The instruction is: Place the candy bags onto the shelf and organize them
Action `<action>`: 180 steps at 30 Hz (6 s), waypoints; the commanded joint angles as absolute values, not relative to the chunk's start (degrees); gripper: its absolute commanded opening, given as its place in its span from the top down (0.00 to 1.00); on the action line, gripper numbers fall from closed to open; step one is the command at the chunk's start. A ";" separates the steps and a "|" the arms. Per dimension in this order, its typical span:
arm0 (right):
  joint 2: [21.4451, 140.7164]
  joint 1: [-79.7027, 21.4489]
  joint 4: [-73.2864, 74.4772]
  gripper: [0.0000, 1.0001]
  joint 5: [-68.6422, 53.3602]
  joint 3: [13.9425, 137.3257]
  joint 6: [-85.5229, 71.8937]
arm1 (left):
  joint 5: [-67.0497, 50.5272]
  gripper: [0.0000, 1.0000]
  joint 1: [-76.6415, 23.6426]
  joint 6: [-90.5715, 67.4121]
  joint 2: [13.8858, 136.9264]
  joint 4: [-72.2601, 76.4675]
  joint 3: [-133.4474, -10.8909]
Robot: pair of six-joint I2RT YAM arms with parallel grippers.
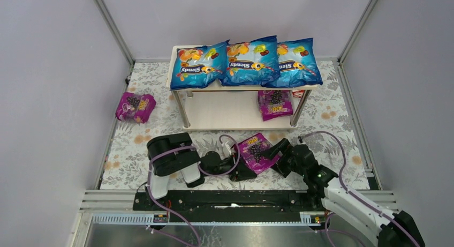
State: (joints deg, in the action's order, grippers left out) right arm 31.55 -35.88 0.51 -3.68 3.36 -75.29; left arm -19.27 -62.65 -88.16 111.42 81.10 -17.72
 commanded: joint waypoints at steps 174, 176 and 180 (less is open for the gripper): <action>61.06 -45.59 -50.10 0.00 7.39 14.38 -17.01 | 35.98 0.15 -45.06 -56.85 35.79 -42.23 -42.15; 60.34 -45.61 -50.10 0.00 7.43 14.03 -17.03 | 35.38 0.12 -42.05 -59.64 36.03 -43.53 -41.64; 59.64 -45.61 -50.04 0.00 7.38 13.80 -16.90 | 25.17 0.12 -28.98 -56.80 37.89 -38.54 -39.59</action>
State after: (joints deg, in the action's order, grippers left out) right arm 60.97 -45.78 -46.78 7.99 14.17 -18.20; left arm 32.58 -38.65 -55.11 36.21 -41.56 -41.01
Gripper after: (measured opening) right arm 0.995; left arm 0.880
